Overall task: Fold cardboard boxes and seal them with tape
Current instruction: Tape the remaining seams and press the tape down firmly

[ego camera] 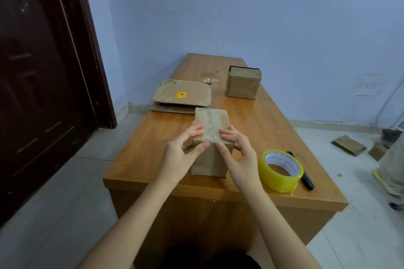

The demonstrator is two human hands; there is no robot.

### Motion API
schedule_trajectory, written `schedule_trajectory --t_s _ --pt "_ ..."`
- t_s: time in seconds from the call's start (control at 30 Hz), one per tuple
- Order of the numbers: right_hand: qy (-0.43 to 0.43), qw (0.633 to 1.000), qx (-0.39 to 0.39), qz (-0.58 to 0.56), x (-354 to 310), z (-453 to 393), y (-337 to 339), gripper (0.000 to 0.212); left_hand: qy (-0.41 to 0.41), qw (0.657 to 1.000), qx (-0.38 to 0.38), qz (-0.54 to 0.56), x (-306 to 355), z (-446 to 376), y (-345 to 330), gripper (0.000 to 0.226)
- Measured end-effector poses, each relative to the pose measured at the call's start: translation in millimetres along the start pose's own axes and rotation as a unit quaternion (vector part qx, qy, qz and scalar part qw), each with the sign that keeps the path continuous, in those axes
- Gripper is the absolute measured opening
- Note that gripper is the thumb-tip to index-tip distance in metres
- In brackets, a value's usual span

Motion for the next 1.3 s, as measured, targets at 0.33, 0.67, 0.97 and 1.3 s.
schedule_trajectory --t_s 0.33,0.67,0.97,1.3 --pt "-0.032 0.994 -0.092 -0.054 0 -11 16 0.026 0.033 0.996 -0.078 -0.017 6 1 10 0.027" --pt "-0.186 0.912 -0.199 0.308 -37 -70 5 0.026 -0.072 0.917 0.002 -0.393 61 -12 15 0.032" --pt "-0.558 0.742 -0.290 0.234 -42 -88 4 0.062 0.249 0.864 -0.134 -0.417 30 -123 38 0.042" --pt "-0.599 0.728 -0.292 0.163 -58 -87 -4 0.050 0.289 0.859 -0.155 -0.394 27 -114 28 0.054"
Point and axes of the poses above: each hand's wrist, its own z-axis away from the middle knuckle, its own y-axis out of the back of the hand, x = y × z, the point moved 2 cm from there along -z, towards the middle knuckle, and after that the axes turned 6 degrees about y, right-handed, at the moved point
